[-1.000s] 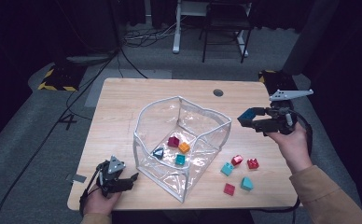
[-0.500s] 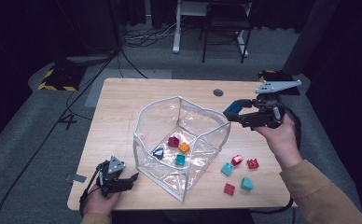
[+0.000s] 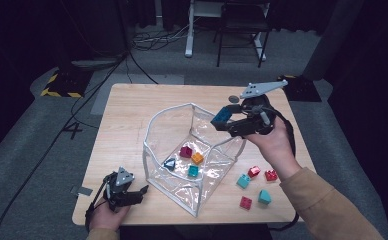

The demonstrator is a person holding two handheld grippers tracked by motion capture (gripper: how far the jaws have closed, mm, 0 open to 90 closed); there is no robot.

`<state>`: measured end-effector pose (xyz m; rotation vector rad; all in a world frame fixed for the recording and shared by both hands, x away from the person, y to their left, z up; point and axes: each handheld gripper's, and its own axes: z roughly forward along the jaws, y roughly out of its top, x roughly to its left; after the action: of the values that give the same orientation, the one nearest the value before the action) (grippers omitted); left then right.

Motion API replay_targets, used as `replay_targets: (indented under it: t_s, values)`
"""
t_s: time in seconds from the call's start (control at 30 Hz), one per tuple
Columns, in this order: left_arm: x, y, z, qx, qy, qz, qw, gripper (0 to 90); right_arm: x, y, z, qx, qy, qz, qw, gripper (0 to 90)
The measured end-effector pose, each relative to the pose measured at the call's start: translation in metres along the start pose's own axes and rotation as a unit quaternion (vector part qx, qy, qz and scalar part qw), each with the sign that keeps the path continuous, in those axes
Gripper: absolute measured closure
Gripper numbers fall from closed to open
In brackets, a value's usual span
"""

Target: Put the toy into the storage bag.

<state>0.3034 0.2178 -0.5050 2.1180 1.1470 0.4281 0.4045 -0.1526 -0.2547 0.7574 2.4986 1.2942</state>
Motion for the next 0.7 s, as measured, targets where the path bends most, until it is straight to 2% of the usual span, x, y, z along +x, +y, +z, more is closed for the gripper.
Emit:
replay_targets:
  t_s: [0.23,0.7]
  values:
    - [0.0,0.0,0.0,0.0,0.001,0.001,1.0,27.2,0.013,0.009,0.019,0.012,0.01,-0.009,0.9998,27.6]
    - [0.0,0.0,0.0,0.0,0.0,0.001,1.0,27.2,0.03,0.016,0.056,0.047,0.021,-0.019,0.9985,27.6]
